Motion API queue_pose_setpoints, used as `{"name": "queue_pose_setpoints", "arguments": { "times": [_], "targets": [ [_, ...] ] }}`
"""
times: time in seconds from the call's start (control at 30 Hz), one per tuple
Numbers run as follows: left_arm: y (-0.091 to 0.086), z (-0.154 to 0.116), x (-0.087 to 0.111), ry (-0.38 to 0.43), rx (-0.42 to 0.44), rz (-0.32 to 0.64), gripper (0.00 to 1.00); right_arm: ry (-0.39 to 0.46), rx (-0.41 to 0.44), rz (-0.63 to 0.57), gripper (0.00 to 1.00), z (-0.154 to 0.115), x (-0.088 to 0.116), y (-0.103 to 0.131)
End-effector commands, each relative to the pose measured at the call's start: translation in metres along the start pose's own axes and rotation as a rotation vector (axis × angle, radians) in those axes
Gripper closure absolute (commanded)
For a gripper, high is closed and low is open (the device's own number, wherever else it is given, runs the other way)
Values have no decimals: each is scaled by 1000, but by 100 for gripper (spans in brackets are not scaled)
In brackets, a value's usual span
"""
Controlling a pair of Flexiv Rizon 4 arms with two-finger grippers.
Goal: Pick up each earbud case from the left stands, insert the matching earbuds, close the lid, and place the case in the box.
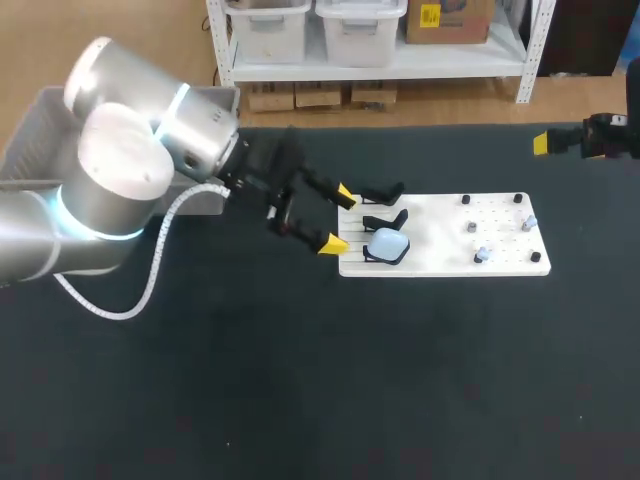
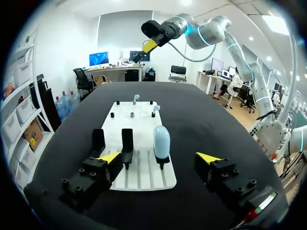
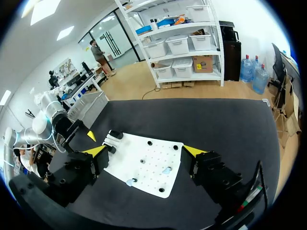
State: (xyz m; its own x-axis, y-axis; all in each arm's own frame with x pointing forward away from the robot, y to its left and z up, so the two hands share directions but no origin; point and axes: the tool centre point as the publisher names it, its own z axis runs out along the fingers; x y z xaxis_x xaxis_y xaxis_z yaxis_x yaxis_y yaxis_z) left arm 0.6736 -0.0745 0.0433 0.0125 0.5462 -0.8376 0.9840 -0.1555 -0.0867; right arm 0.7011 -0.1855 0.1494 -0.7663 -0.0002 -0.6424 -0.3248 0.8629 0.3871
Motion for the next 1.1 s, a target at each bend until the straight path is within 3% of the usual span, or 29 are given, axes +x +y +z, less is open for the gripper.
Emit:
{"name": "queue_pose_setpoints", "arguments": {
  "times": [0.03,0.67,0.77,1.1],
  "targets": [
    [-7,8,1,-6,-32,13,0,0,-1,0,0,0,0,0],
    [-9,38,-2,-26,-22,-9,0,0,-1,0,0,0,0,0],
    [-5,42,1,-18,-29,-8,10,0,-1,0,0,0,0,0],
    [-4,48,2,-15,-20,-17,17,0,-1,0,0,0,0,0]
  ]
}}
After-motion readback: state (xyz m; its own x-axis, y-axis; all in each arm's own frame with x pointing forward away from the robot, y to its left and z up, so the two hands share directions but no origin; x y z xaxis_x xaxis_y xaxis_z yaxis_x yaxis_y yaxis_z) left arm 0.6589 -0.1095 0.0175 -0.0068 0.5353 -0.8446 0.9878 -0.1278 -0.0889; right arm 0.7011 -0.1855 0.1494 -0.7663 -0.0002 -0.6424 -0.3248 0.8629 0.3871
